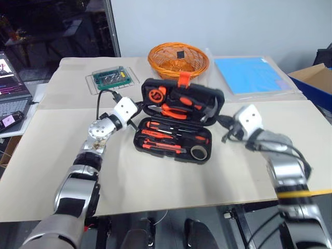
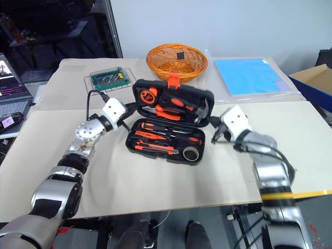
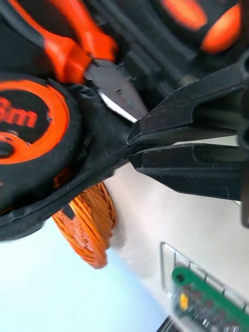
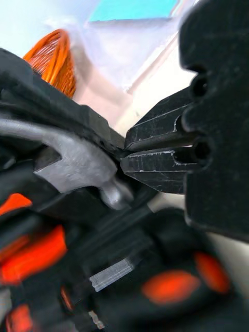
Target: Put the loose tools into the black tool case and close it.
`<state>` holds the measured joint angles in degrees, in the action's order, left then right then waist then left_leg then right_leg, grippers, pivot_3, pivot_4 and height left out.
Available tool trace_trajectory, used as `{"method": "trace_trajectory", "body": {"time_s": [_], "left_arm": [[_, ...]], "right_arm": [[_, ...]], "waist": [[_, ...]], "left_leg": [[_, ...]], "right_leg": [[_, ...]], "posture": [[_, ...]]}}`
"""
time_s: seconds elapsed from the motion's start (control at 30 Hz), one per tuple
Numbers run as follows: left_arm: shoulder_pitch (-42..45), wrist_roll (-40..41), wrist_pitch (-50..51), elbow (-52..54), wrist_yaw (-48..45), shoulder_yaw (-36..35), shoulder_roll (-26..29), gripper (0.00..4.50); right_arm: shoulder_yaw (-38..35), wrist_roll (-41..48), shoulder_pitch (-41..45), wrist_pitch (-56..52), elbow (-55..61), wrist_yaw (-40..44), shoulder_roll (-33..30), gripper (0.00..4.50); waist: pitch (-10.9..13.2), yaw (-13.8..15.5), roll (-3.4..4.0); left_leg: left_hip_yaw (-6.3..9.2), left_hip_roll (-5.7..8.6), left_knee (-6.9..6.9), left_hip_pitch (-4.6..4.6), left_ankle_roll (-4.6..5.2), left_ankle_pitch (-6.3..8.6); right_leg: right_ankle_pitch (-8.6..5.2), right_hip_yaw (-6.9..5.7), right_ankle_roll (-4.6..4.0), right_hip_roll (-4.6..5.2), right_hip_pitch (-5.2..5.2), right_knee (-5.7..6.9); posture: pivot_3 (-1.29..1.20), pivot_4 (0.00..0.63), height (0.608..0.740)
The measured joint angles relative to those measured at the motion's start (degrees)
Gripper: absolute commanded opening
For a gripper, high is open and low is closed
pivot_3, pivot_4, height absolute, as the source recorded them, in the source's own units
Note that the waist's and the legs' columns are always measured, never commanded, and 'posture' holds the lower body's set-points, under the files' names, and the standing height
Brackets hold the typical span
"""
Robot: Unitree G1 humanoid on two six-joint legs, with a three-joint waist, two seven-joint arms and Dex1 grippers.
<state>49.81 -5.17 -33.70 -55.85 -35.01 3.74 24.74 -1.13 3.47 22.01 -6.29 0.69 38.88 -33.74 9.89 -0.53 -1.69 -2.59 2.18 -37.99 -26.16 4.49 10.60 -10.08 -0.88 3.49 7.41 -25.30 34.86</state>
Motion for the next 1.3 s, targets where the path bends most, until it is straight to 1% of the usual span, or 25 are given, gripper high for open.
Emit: {"method": "trace_trajectory", "body": {"time_s": [0.03,0.07,0.1,0.13,0.17,0.2,0.23,0.27,0.3,0.33,0.43,0.47,0.53,0.57,0.63,0.7,0.77,0.83,0.87,0.97,1.07,1.1,1.2,1.23,1.3], "left_arm": [[-0.9,0.1,-0.1,0.6,-1.0,0.0,0.3,0.08],[-1.5,1.5,2.4,2.2,-3.9,-0.1,0.5,0.08],[-2.5,4.0,6.7,5.1,-8.2,-0.4,1.1,0.08],[-3.7,6.9,11.2,8.2,-13.1,-0.8,2.3,0.72],[-5.0,10.3,19.0,11.9,-19.2,-1.2,4.2,0.87],[-7.0,12.8,27.0,15.7,-25.0,-1.0,7.4,1.33],[-8.8,13.9,32.2,17.1,-28.5,-0.8,9.9,1.69],[-11.2,16.6,38.7,19.5,-33.3,-1.5,13.6,2.07],[-12.0,17.0,43.0,21.4,-36.5,-0.9,16.3,2.53],[-13.0,18.1,49.3,23.3,-40.4,-0.5,20.2,2.84],[-13.7,20.3,57.7,27.6,-46.8,-0.4,25.2,3.86],[-14.6,21.6,59.8,30.5,-50.2,-0.3,27.4,4.33],[-15.4,23.7,62.8,34.4,-53.9,-0.5,30.3,4.36],[-16.1,25.4,64.8,37.5,-55.2,-0.7,30.9,4.36],[-17.4,27.7,67.1,42.7,-56.4,-0.8,31.2,4.36],[-19.3,28.9,67.9,47.0,-56.4,-0.9,31.0,4.36],[-21.5,30.1,68.2,51.9,-55.3,-1.3,30.4,4.36],[-22.5,30.7,68.6,55.7,-53.6,-1.5,29.6,4.36],[-22.8,31.1,68.7,56.7,-52.6,-1.8,29.2,4.36],[-22.7,31.5,68.7,59.5,-49.2,-2.1,27.2,4.36],[-22.6,32.0,68.7,61.0,-46.9,-2.2,26.0,4.36],[-22.3,32.1,68.8,61.5,-45.7,-2.4,25.3,4.36],[-20.9,32.5,69.9,62.9,-43.2,-2.2,23.3,4.36],[-20.7,32.5,70.2,63.1,-42.1,-2.3,22.7,4.36],[-20.1,32.2,70.3,63.1,-39.7,-1.9,21.2,4.36]], "right_arm": [[0.0,0.0,-2.4,-0.4,2.8,0.0,-0.6,0.0],[0.0,0.0,-4.7,-0.9,5.6,0.4,-1.8,0.0],[0.0,0.0,-7.2,-1.4,8.5,1.1,-3.2,0.0],[0.0,0.0,-9.7,-1.7,11.5,1.6,-4.5,0.71],[0.0,0.1,-12.2,-2.7,14.5,3.0,-5.9,0.9],[-0.5,0.4,-14.9,-4.9,17.5,4.3,-8.0,1.27],[-1.5,0.7,-17.1,-6.4,19.2,5.2,-9.9,1.59],[-4.2,2.1,-20.8,-10.1,21.2,7.0,-12.8,1.6],[-5.9,3.4,-23.0,-13.3,23.0,8.4,-14.6,1.6],[-8.7,6.1,-25.6,-17.3,26.4,10.2,-16.6,1.6],[-13.9,12.9,-28.5,-25.1,33.6,12.9,-17.9,1.6],[-15.7,17.0,-30.3,-28.7,37.7,14.0,-18.5,1.34],[-16.2,22.7,-31.5,-33.4,43.2,14.7,-18.5,0.93],[-14.9,24.6,-31.1,-35.4,45.2,13.9,-18.1,0.51],[-10.0,25.4,-29.9,-38.0,47.3,12.0,-17.5,0.04],[-3.1,24.4,-27.4,-40.1,47.6,9.3,-16.2,0.04],[6.3,20.7,-22.7,-42.2,46.3,4.7,-13.3,0.04],[12.9,16.7,-18.3,-43.6,43.2,0.2,-10.7,0.04],[14.1,15.1,-16.3,-44.9,41.3,-2.5,-8.3,0.04],[15.0,12.4,-10.1,-50.5,34.6,-10.9,1.1,0.04],[13.3,11.0,-5.7,-54.5,30.3,-16.1,5.6,0.04],[13.2,10.2,-2.7,-55.0,26.8,-17.8,6.9,0.04],[13.0,7.4,4.8,-53.6,16.4,-21.0,9.1,0.04],[12.8,6.1,7.7,-51.4,11.4,-22.2,10.1,0.04],[12.2,3.6,13.6,-45.3,0.2,-24.3,12.5,0.04]], "waist": [[0.0,0.1,0.0],[0.0,0.1,0.0],[0.0,0.2,0.0],[0.0,0.2,0.02],[0.0,0.1,0.04],[-0.1,-0.1,0.08],[-0.1,-0.5,0.12],[-0.1,-0.6,0.08],[0.0,-0.6,0.04],[0.0,-0.6,0.04],[0.0,-0.1,0.04],[0.0,0.1,0.04],[-0.1,0.4,-0.01],[-0.1,0.5,0.0],[-0.1,0.6,0.0],[-0.1,0.5,0.0],[-0.1,0.4,-0.03],[-0.1,0.4,-0.04],[-0.1,0.5,-0.06],[-0.1,0.6,-0.07],[-0.1,0.8,-0.06],[-0.1,0.7,-0.06],[-0.1,0.5,-0.06],[-0.1,0.4,-0.06],[-0.1,0.0,-0.05]], "left_leg": [[0.0,-0.02,0.0,0.29,0.05,-0.04],[-0.08,-0.11,0.0,0.51,-0.29,0.16],[-0.1,-0.18,-0.01,0.71,-0.34,0.19],[-0.11,-0.23,-0.01,0.94,-0.36,0.2],[-0.18,-0.33,0.0,1.22,-0.39,0.22],[-0.22,-0.39,0.0,1.23,-0.4,0.22],[-0.29,-0.4,0.0,1.25,-0.4,0.22],[-0.39,-0.48,0.0,1.26,-0.39,0.22],[-0.39,-0.57,-0.01,1.25,-0.39,0.21],[-0.42,-0.64,-0.01,1.26,-0.39,0.21],[-0.43,-0.83,-0.01,1.29,-0.42,0.22],[-0.43,-0.91,-0.01,1.29,-0.45,0.24],[-0.43,-1.01,-0.01,1.31,-0.53,0.29],[-0.43,-1.0,-0.01,1.31,-0.54,0.3],[-0.42,-1.03,0.02,1.3,-0.55,0.32],[-0.43,-1.08,0.09,1.2,-0.54,0.33],[-0.47,-1.04,0.11,1.06,-0.54,0.33],[-0.65,-0.97,0.11,0.86,-0.53,0.31],[-0.73,-0.98,0.1,0.79,-0.53,0.31],[-0.81,-1.0,0.09,0.56,-0.62,0.19],[-0.87,-0.99,0.08,0.56,-0.63,0.16],[-0.9,-0.99,0.06,0.58,-0.63,0.16],[-0.92,-1.02,-0.01,0.59,-0.62,0.13],[-0.91,-1.05,-0.02,0.66,-0.62,0.12],[-0.91,-1.09,-0.02,0.66,-0.32,-0.13]], "right_leg": [[0.0,-0.03,-0.01,0.04,0.28,0.04],[0.0,-0.03,-0.02,0.05,0.41,0.01],[-0.04,-0.08,0.02,0.05,0.67,-0.02],[-0.22,-0.11,0.24,0.05,0.93,-0.02],[-0.34,-0.11,0.29,0.05,1.12,-0.09],[-0.45,-0.06,0.12,0.08,1.14,-0.08],[-0.56,0.02,-0.05,0.09,1.1,-0.05],[-0.54,0.02,-0.08,0.09,1.01,0.02],[-0.54,-0.02,-0.13,0.07,1.01,0.05],[-0.53,0.01,-0.2,0.04,0.95,0.07],[-0.6,-0.03,-0.29,0.02,0.95,0.1],[-0.65,-0.06,-0.36,0.02,0.96,0.07],[-0.68,-0.11,-0.42,0.1,0.97,-0.04],[-0.69,-0.1,-0.42,0.17,0.94,-0.12],[-0.69,-0.1,-0.42,0.54,0.87,-0.37],[-0.68,-0.17,-0.45,0.71,0.84,-0.71],[-0.61,-0.6,-0.53,1.01,0.68,-0.76],[-0.31,-1.06,-0.64,1.02,0.35,-0.72],[0.13,-1.32,-0.96,1.03,0.27,-0.7],[0.29,-1.42,-0.98,0.9,0.2,-0.59],[0.29,-1.47,-0.96,0.76,0.19,-0.47],[0.29,-1.47,-0.95,0.73,0.2,-0.47],[0.18,-1.44,-0.61,0.61,0.23,-0.49],[0.25,-1.44,-0.45,0.55,0.28,-0.49],[0.35,-1.42,-0.34,0.42,0.27,-0.49]], "posture": [[0.0,0.15,0.74],[0.0,0.15,0.74],[0.0,0.15,0.74],[0.0,0.15,0.74],[0.0,0.15,0.74],[0.0,0.15,0.74],[0.0,0.15,0.74],[0.0,0.15,0.74],[0.0,0.15,0.74],[0.0,0.15,0.74],[0.0,0.15,0.74],[0.0,0.15,0.74],[0.0,0.15,0.74],[0.0,0.15,0.74],[0.0,0.15,0.74],[0.0,0.15,0.74],[0.0,0.15,0.74],[0.0,0.15,0.74],[0.0,0.15,0.74],[0.0,0.15,0.74],[0.0,0.15,0.74],[0.0,0.15,0.74],[0.0,0.15,0.74],[0.0,0.15,0.74],[0.0,0.15,0.74]]}}
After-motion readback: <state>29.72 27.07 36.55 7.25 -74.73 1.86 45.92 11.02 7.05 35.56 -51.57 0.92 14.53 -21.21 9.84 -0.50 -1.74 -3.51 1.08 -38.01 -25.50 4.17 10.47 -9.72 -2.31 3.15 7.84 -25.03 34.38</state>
